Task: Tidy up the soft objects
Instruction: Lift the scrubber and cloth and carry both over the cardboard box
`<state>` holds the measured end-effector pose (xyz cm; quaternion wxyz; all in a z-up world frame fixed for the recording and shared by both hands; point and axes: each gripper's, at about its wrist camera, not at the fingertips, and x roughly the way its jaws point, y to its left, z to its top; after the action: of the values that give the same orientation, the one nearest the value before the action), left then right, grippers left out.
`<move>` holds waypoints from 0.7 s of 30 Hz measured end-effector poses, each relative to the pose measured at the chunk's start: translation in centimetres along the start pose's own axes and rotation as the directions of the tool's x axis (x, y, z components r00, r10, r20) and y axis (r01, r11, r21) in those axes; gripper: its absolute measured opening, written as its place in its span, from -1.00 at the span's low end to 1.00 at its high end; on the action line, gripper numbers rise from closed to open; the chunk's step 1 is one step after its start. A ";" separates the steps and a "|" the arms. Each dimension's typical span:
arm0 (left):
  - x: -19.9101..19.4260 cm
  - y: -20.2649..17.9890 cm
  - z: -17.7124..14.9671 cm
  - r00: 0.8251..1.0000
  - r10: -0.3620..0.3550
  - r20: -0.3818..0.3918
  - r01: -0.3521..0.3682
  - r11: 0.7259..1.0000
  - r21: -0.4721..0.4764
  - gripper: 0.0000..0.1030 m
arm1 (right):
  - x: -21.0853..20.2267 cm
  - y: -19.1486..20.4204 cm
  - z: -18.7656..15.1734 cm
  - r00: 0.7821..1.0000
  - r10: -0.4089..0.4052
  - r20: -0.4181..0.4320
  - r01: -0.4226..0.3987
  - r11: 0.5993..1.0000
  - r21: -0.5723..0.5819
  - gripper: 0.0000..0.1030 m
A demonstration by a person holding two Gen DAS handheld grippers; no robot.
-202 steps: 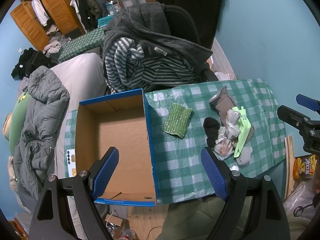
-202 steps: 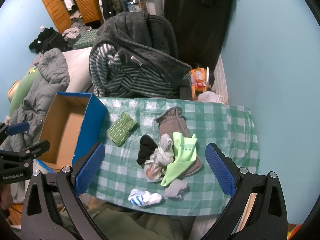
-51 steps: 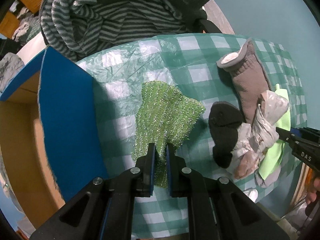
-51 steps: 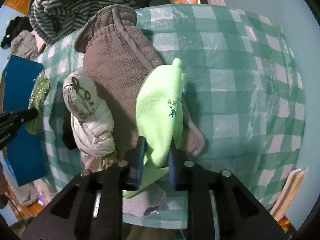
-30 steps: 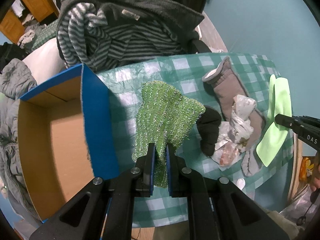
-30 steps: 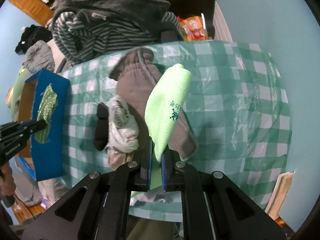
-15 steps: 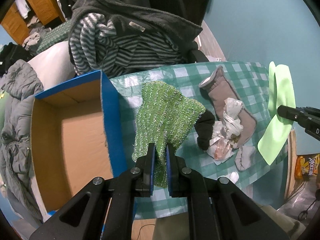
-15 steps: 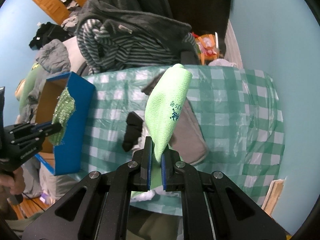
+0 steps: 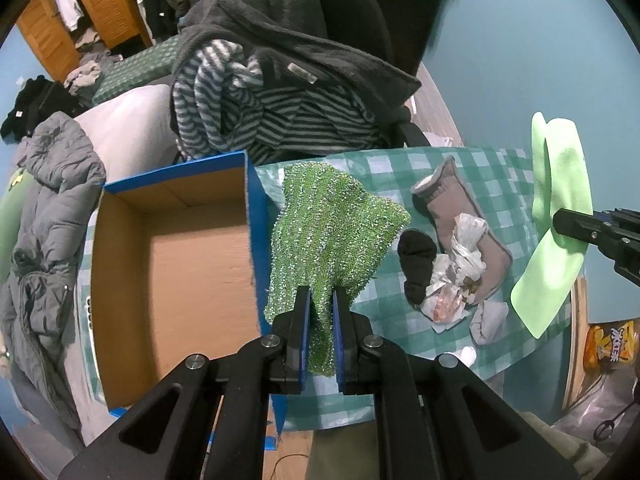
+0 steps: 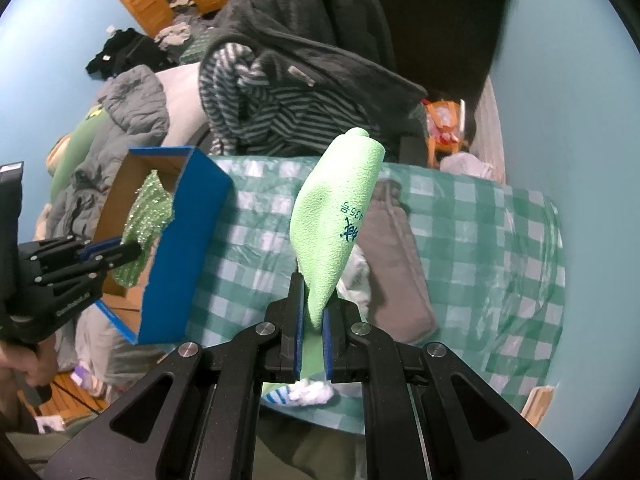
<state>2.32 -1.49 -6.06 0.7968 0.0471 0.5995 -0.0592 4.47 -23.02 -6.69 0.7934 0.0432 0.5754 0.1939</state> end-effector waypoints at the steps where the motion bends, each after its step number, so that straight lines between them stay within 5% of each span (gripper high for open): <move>1: -0.2 0.2 0.0 1.000 0.001 0.004 -0.001 1.000 -0.003 -0.81 | -0.1 0.4 0.3 1.000 0.003 0.004 -0.003 1.000 -0.011 -0.85; 21: -2.9 5.4 -0.5 0.997 0.069 0.046 -0.064 0.994 -0.090 -0.81 | 0.2 7.5 3.6 0.998 0.068 0.011 -0.065 0.981 -0.183 -0.85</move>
<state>1.87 4.08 -3.41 0.8141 0.0302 0.5798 -0.0070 5.93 -15.49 -3.50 0.7920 -0.0090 0.5465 0.2719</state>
